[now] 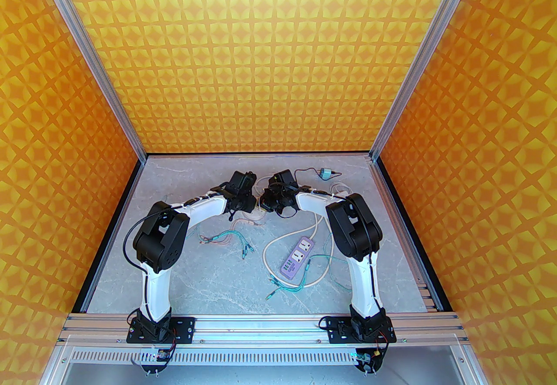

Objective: Pull the plug off the socket

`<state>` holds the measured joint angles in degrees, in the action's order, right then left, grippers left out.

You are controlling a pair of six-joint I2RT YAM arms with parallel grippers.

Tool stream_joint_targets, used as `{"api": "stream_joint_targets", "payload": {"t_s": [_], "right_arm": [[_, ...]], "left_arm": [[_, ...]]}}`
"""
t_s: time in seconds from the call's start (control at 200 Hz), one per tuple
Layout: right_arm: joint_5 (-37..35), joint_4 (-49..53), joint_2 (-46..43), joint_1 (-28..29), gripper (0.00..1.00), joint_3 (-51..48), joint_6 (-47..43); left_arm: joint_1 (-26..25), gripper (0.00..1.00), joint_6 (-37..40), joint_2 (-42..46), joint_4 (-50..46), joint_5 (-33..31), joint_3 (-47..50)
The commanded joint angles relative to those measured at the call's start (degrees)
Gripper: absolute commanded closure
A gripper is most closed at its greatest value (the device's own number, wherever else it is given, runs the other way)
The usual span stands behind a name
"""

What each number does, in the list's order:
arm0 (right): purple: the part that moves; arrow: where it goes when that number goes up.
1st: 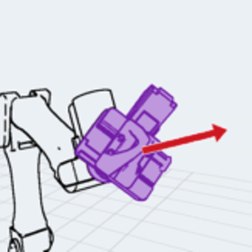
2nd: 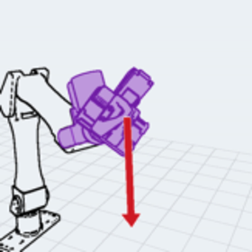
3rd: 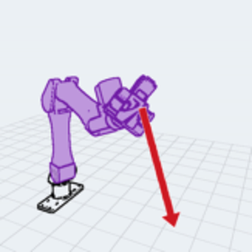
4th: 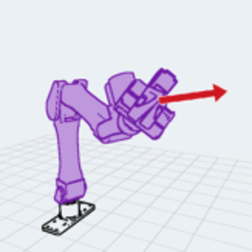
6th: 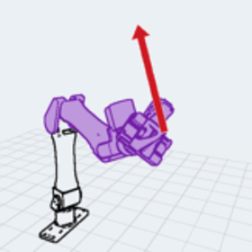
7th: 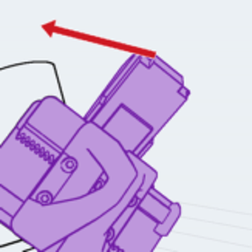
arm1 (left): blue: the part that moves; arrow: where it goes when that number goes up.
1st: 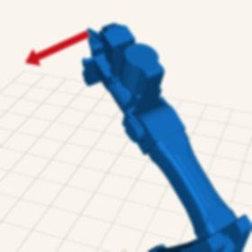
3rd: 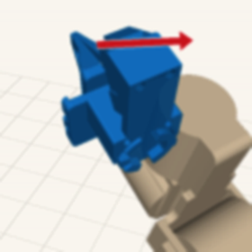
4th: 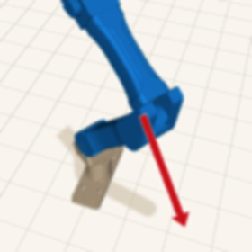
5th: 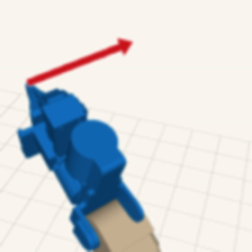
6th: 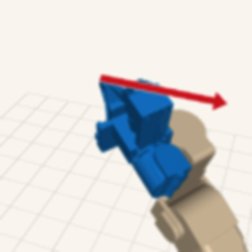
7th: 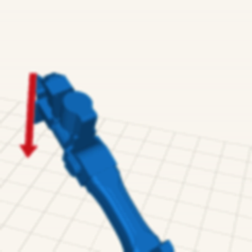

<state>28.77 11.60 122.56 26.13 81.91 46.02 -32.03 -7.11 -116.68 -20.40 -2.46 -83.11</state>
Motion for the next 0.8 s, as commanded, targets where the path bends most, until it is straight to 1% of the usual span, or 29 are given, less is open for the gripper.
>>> {"api": "stream_joint_targets", "payload": {"t_s": [0.0,0.12,0.23,0.245,0.44,0.54,0.64,0.76,0.795], "right_arm": [[-7.47,9.16,6.12,0.59,1.00,-2.29,-1.39],[-7.41,9.08,6.28,0.76,1.00,-2.28,-1.33],[-7.41,9.08,6.28,0.77,1.00,-2.26,-1.37],[-7.36,9.14,6.26,0.76,1.00,-2.28,-1.34],[-7.41,9.10,6.17,0.79,1.00,-2.28,-1.40],[-7.45,9.08,6.24,0.76,1.00,-2.27,-1.37],[-7.50,9.08,6.35,0.76,1.00,-2.15,-1.29],[-7.42,9.06,6.30,0.84,1.00,-2.11,-1.29],[-7.49,9.06,6.33,0.77,1.00,-2.15,-1.28]], "left_arm": [[-4.27,1.00,3.38,-1.01,-3.88,-0.19,-6.33],[-5.32,1.00,4.37,-2.26,-5.23,-2.24,-7.17],[-4.20,1.00,2.71,-1.05,-3.04,-2.17,-5.22],[-3.97,1.00,2.27,-0.71,-2.53,-1.93,-3.57],[2.08,1.00,-4.57,3.85,4.90,8.58,3.67],[2.29,1.00,-3.81,4.05,4.34,9.45,3.23],[0.28,1.00,-0.85,2.15,0.49,6.66,-0.38],[-3.39,1.00,2.80,-1.10,-4.33,-0.04,-4.51],[-4.44,1.00,3.78,-2.24,-5.72,-2.12,-7.03]]}}
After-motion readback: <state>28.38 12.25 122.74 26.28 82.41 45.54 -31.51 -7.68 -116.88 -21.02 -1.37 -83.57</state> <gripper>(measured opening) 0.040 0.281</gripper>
